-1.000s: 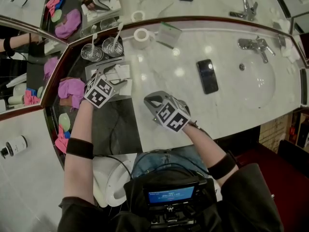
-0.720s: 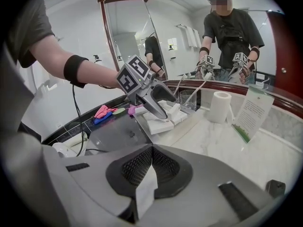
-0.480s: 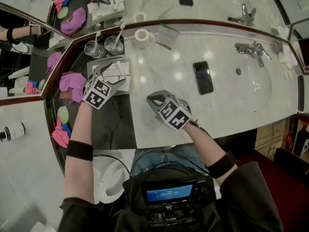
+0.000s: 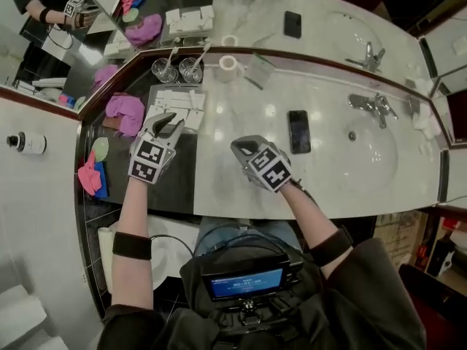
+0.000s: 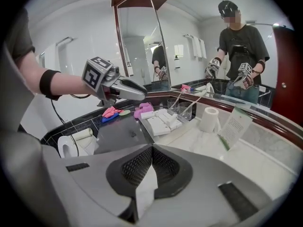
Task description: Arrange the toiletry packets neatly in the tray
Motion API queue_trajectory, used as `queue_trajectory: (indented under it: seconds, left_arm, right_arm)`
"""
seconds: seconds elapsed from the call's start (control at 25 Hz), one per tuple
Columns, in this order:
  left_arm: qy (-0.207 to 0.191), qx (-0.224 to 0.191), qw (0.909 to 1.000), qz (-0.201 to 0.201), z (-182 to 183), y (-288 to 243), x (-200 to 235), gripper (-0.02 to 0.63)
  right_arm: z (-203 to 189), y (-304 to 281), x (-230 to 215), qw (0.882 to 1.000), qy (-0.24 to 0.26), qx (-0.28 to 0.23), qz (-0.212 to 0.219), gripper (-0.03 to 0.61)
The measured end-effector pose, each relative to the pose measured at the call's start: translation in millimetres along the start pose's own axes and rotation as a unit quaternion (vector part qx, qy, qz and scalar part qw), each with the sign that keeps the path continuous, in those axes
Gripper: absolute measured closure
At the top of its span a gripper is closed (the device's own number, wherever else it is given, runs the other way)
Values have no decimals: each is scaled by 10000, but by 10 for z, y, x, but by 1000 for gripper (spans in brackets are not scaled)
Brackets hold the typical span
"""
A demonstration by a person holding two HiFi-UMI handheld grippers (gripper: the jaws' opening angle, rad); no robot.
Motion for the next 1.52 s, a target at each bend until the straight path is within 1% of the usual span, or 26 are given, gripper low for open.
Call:
queue_trajectory:
  seconds: [0.04, 0.08, 0.16, 0.32, 0.52, 0.8, 0.92, 1.2, 1.52]
  left_arm:
    - [190, -167, 9994, 250, 30, 117, -32, 548]
    - [371, -330, 9976, 483, 49, 232, -62, 569]
    - [673, -571, 9928, 810, 68, 450, -147, 612]
    - [1129, -729, 9842, 1155, 39, 822, -387, 614]
    - [1755, -952, 9680, 1521, -54, 1137, -663, 614]
    - [2422, -1054, 9453, 1916, -222, 1385, -954, 614]
    - [2455, -989, 9447, 1938, -271, 1407, -1034, 614]
    - [2505, -1041, 9431, 1924, -298, 1441, -1092, 614]
    - [2571, -1030, 9432, 1834, -330, 1426, -1164, 614]
  right_arm:
    - [9, 48, -6, 10000, 35, -21, 4, 571]
    - [16, 91, -12, 10000, 72, -39, 9, 571]
    - [34, 160, -9, 9999, 127, -85, 23, 571]
    - [48, 233, -7, 9995, 217, -227, 75, 571]
    - [209, 359, 76, 9988, 177, -444, 121, 571]
    - [221, 541, -6, 9970, 2, -760, -110, 572]
    - [171, 636, -20, 9966, -82, -799, -161, 572]
    - [188, 747, -9, 9950, 114, -923, -371, 571]
    - [211, 763, -39, 9948, 143, -925, -412, 571]
Point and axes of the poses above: the fingertips, and each gripper's own axes: y backward along the fingers, x to its left, z out of its top, the point moved 7 cm from there along y, backward along the fingers, and after that the axes turned 7 degrees about -x, right-handed, at the moved point
